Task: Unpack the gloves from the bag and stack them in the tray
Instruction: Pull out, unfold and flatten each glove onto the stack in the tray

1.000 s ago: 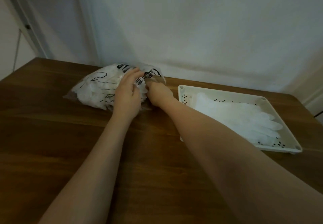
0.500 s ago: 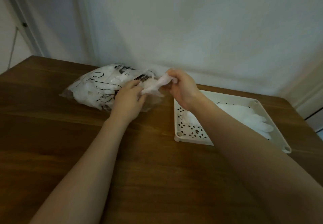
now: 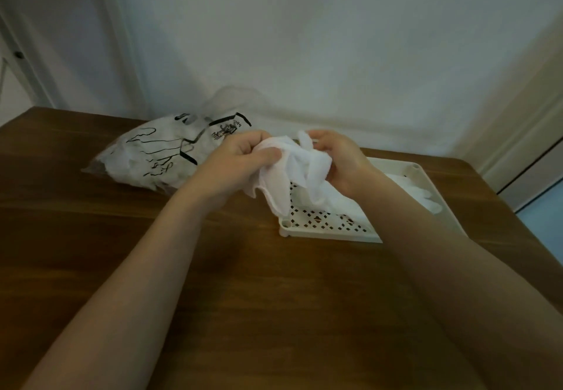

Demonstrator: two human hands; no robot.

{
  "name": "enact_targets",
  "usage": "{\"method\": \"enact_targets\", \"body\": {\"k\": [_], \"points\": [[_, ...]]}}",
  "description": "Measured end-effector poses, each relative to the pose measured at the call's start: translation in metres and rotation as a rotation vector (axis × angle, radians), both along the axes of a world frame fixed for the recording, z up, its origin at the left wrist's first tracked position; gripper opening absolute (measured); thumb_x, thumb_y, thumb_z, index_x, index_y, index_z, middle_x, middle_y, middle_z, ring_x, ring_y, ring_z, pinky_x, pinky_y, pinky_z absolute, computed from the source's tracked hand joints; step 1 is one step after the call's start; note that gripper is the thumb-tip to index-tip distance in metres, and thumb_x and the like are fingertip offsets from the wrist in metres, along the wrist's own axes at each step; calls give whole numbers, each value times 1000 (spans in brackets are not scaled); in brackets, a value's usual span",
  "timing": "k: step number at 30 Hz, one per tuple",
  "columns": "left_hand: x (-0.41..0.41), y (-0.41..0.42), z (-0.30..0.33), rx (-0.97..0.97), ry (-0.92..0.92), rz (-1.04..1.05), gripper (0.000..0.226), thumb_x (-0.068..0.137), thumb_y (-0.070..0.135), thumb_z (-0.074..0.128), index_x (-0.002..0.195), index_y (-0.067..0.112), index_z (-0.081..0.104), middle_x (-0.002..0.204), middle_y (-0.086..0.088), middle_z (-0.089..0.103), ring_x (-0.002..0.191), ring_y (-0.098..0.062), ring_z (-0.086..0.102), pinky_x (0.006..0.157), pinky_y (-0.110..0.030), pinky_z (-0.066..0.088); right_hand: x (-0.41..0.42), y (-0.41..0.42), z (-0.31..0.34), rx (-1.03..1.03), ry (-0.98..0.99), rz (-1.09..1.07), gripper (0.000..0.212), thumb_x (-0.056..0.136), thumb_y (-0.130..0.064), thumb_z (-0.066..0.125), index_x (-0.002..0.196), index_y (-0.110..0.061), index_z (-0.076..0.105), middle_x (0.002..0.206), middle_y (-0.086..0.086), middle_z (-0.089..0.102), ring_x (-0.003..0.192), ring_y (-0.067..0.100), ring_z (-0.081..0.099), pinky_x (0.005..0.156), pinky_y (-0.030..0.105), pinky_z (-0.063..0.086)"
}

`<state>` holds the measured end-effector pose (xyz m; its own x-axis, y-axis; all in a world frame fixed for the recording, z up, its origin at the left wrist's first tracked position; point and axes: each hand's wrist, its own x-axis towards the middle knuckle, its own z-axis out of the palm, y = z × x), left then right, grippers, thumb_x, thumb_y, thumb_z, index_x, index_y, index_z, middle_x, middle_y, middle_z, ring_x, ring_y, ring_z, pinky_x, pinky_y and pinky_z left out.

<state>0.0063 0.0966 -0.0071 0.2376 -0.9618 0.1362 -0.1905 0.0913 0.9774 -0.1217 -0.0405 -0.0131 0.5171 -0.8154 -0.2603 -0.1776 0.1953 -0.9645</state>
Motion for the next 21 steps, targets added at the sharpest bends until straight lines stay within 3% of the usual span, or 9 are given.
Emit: {"method": "enact_targets", "body": {"k": [3,5,7,10,13,14,16,18,21], "points": [[-5,-1,-2,44,-40,-123,9,88,14,58,92,16,65,71,14,65,64,-3,61,55,-20,48,-27,2,15,-337,47,166,25,91,-19,44,91,-25,69,115,-3,64,111,15,55,99,32,39],[-7,-3,-1,98,-72,-213,7,83,18,66,90,17,66,74,12,66,69,-7,63,58,-20,48,-38,6,27,-369,-8,418,24,89,-31,46,101,-29,67,120,-10,62,121,8,51,105,24,32],[-11,-4,5,141,-119,-283,20,75,26,73,90,13,67,78,1,68,73,-16,63,58,-26,47,-43,11,29,-368,39,601,28,84,-30,49,107,-24,64,114,-8,65,117,9,55,102,23,36],[-17,-5,19,183,-148,-334,24,69,24,73,87,12,64,75,4,69,70,-12,66,55,-21,50,-51,15,25,-334,98,734,32,88,-25,55,111,-5,63,106,7,65,102,19,61,94,29,47],[-18,-5,28,254,-238,-350,18,71,15,77,81,12,63,73,0,68,66,-16,64,52,-22,48,-64,12,25,-187,118,752,18,84,-21,62,93,-7,68,82,5,69,72,14,65,63,23,54],[-19,-5,29,281,-299,-351,15,73,12,76,80,12,63,74,-3,68,66,-17,63,53,-23,48,-69,11,25,-170,114,735,11,82,-20,66,86,-10,69,79,4,69,68,15,65,59,23,53],[-24,-6,32,302,-327,-324,10,77,4,71,80,8,62,68,0,66,58,-8,61,50,-14,45,-79,5,26,-214,117,681,7,79,-20,71,80,-14,69,77,3,69,69,17,65,59,25,54],[-31,-8,31,285,-218,-258,10,80,-6,64,81,2,59,54,8,62,41,3,52,39,-6,36,-91,-2,26,-240,140,615,12,74,-22,70,81,-12,68,77,1,70,69,16,67,60,24,55],[-36,-13,25,202,19,-127,17,80,-7,62,89,6,58,70,4,66,58,-5,62,49,-11,47,-111,-11,25,-197,107,558,22,70,-19,67,88,-5,65,82,3,71,75,16,68,67,24,56]]}}
